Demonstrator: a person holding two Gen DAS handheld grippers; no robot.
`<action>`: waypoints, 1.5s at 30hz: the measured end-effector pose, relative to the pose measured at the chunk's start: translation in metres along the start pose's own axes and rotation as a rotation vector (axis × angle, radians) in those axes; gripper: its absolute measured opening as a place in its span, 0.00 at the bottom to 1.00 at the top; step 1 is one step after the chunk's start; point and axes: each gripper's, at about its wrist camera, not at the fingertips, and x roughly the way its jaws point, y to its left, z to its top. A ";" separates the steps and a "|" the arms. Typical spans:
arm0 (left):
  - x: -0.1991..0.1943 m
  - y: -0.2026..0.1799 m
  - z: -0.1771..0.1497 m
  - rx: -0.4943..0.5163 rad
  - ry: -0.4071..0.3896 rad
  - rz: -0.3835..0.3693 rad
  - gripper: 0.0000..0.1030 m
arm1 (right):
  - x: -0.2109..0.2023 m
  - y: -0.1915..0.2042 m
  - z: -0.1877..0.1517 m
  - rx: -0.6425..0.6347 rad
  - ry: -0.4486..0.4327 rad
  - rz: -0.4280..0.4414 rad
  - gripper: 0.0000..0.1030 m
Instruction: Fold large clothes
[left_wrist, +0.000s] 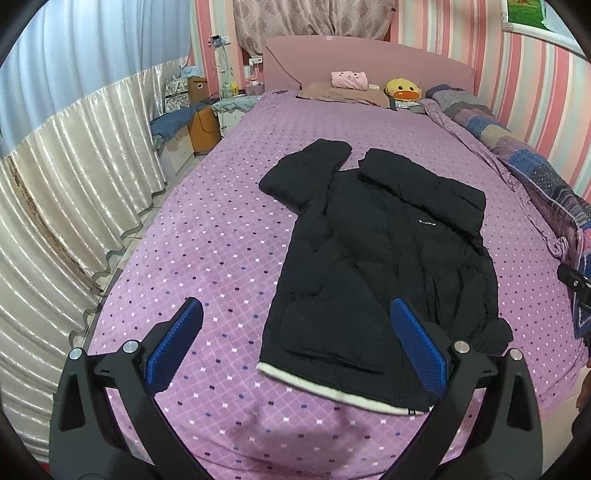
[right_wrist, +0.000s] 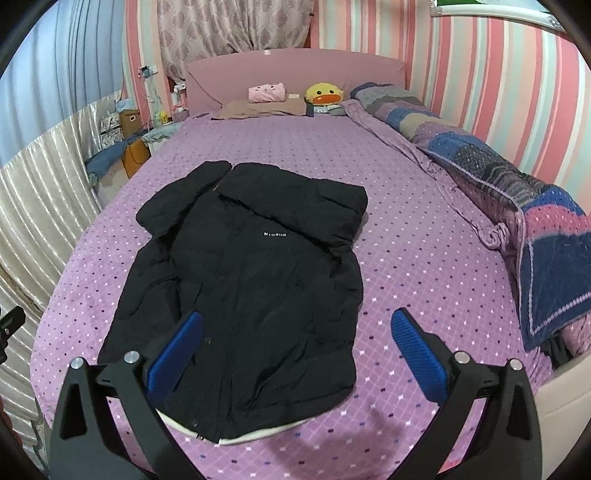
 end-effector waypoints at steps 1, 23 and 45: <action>0.006 -0.001 0.005 0.000 0.002 0.001 0.97 | 0.002 0.000 0.002 -0.005 0.000 -0.004 0.98; 0.150 -0.012 0.105 0.054 0.090 0.031 0.97 | 0.145 -0.050 0.071 0.133 0.079 0.039 0.98; 0.328 -0.061 0.178 0.176 0.125 -0.050 0.97 | 0.307 -0.065 0.125 0.084 0.149 -0.136 0.98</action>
